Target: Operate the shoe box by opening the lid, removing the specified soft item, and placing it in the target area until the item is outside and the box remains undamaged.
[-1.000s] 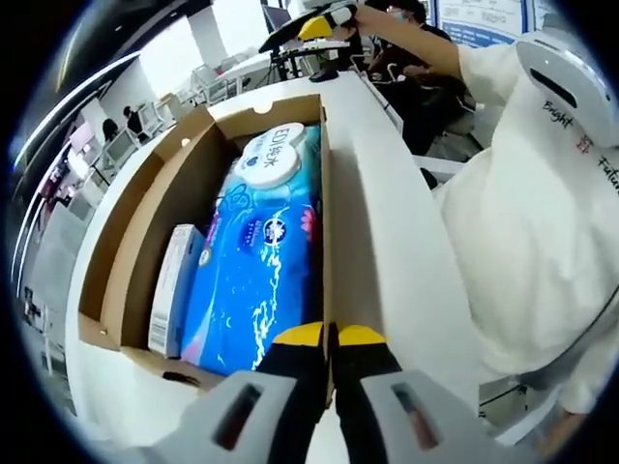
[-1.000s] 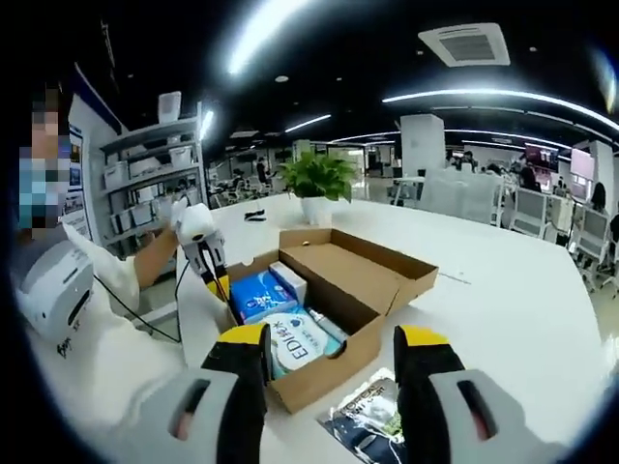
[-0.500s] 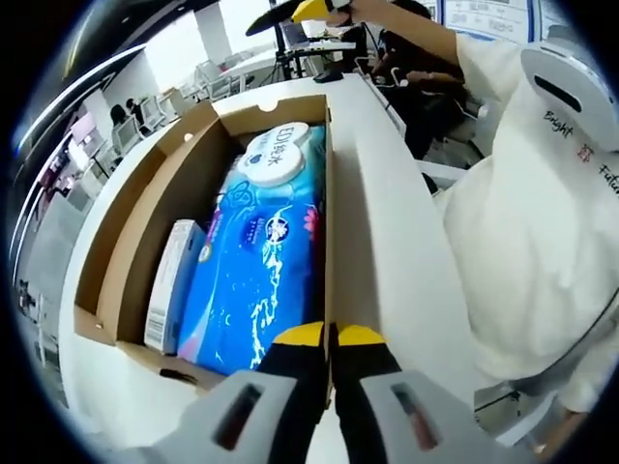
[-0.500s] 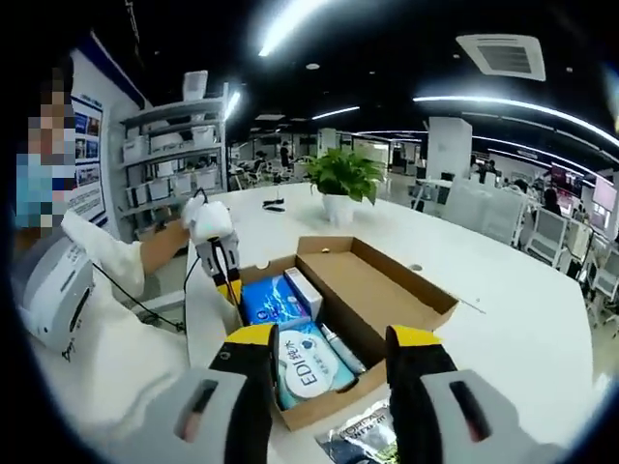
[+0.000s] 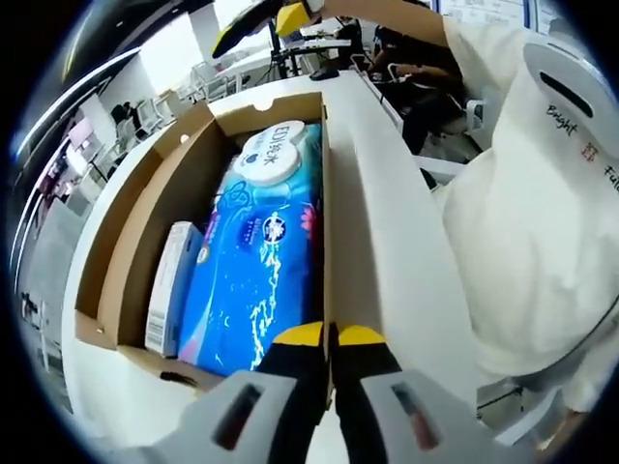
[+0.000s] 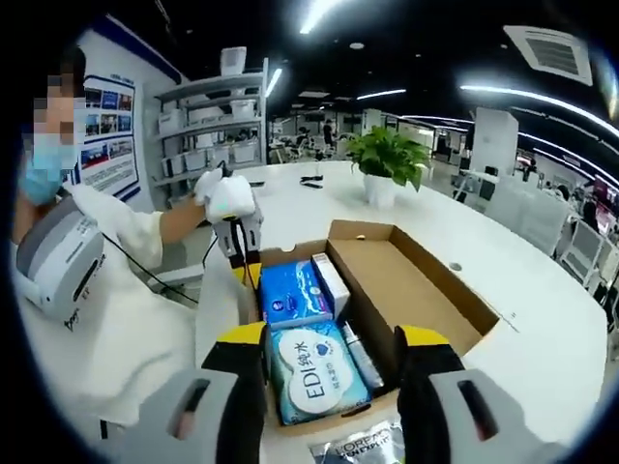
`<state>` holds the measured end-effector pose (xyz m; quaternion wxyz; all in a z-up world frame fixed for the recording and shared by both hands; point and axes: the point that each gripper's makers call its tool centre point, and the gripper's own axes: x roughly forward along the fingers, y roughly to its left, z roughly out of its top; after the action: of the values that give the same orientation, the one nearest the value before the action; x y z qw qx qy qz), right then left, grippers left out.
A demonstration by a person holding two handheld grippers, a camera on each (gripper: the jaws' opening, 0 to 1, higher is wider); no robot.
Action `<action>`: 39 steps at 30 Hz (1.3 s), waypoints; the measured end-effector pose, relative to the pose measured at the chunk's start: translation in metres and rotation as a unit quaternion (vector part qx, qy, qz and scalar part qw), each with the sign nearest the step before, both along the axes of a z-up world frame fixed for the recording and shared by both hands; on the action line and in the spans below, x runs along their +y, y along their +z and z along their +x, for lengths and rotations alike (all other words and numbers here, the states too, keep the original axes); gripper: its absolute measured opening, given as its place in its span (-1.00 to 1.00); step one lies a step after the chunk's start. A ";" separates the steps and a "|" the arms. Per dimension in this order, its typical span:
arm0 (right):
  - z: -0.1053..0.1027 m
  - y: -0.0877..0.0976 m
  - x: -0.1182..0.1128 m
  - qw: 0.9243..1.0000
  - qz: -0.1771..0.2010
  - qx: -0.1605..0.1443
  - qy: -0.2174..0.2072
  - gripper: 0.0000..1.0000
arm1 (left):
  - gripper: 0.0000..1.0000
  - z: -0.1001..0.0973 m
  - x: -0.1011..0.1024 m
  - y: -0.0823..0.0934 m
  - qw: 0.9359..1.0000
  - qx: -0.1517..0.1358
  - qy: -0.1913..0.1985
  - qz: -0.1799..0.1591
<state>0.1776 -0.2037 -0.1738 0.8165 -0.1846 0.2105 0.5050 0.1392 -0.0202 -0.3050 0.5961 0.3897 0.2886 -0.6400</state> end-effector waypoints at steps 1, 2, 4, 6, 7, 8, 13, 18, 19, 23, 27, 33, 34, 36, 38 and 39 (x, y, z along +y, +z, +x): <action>0.000 0.001 0.003 1.000 -0.003 -0.005 0.006 0.09 | -0.98 0.000 0.000 0.000 1.000 0.003 -0.001 -0.001; 0.001 0.001 0.004 1.000 -0.004 -0.005 0.004 0.12 | -0.98 0.000 0.000 0.000 1.000 0.004 -0.002 -0.002; 0.004 0.001 0.006 1.000 -0.014 0.000 0.005 0.15 | -0.98 -0.001 0.000 0.000 1.000 0.008 -0.003 -0.003; 0.002 -0.004 0.009 0.999 -0.028 0.008 0.013 0.15 | -0.98 -0.001 0.000 0.000 1.000 0.012 -0.001 -0.003; 0.002 -0.007 0.010 0.999 -0.034 0.010 0.014 0.15 | -0.98 -0.001 0.000 0.000 1.000 0.012 -0.001 -0.003; 0.003 -0.011 0.011 0.999 -0.049 0.011 0.016 0.15 | -0.98 -0.002 -0.001 0.000 1.000 0.011 -0.004 -0.004; 0.003 -0.023 0.019 0.995 -0.092 0.014 0.037 0.14 | -0.98 -0.003 -0.001 -0.001 1.000 0.001 -0.009 -0.003; 0.006 -0.034 0.024 0.991 -0.126 0.022 0.051 0.16 | -0.98 -0.003 -0.001 -0.001 1.000 0.002 -0.004 -0.003; 0.009 -0.038 0.022 0.989 -0.139 0.021 0.053 0.16 | -0.98 -0.003 -0.001 -0.001 1.000 0.003 -0.004 -0.003; 0.010 -0.047 0.020 0.985 -0.155 0.045 0.062 0.20 | -0.98 -0.003 -0.001 -0.001 1.000 0.004 -0.003 -0.003; 0.007 -0.059 0.024 0.980 -0.175 0.060 0.073 0.25 | -0.98 -0.003 -0.001 -0.001 1.000 0.000 -0.010 -0.003; 0.007 -0.073 0.022 0.972 -0.202 0.085 0.087 0.33 | -0.98 -0.002 -0.001 -0.001 1.000 0.003 -0.005 -0.002; 0.008 -0.076 0.023 0.971 -0.206 0.084 0.087 0.35 | -0.98 -0.002 -0.001 -0.001 1.000 0.003 -0.005 -0.003; 0.004 -0.083 0.021 0.967 -0.220 0.091 0.097 0.37 | -0.98 -0.002 -0.001 -0.001 1.000 0.003 -0.005 -0.003; 0.001 -0.090 0.019 0.961 -0.240 0.092 0.106 0.37 | -0.98 -0.002 -0.001 -0.001 1.000 0.004 -0.005 -0.003; 0.000 -0.094 0.017 0.957 -0.252 0.092 0.113 0.37 | -0.98 -0.002 -0.001 -0.001 1.000 0.005 -0.004 -0.003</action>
<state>0.1780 -0.1865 -0.2677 0.6580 -0.3597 0.3832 0.5393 0.1373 -0.0216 -0.3063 0.5932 0.3861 0.2881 -0.6450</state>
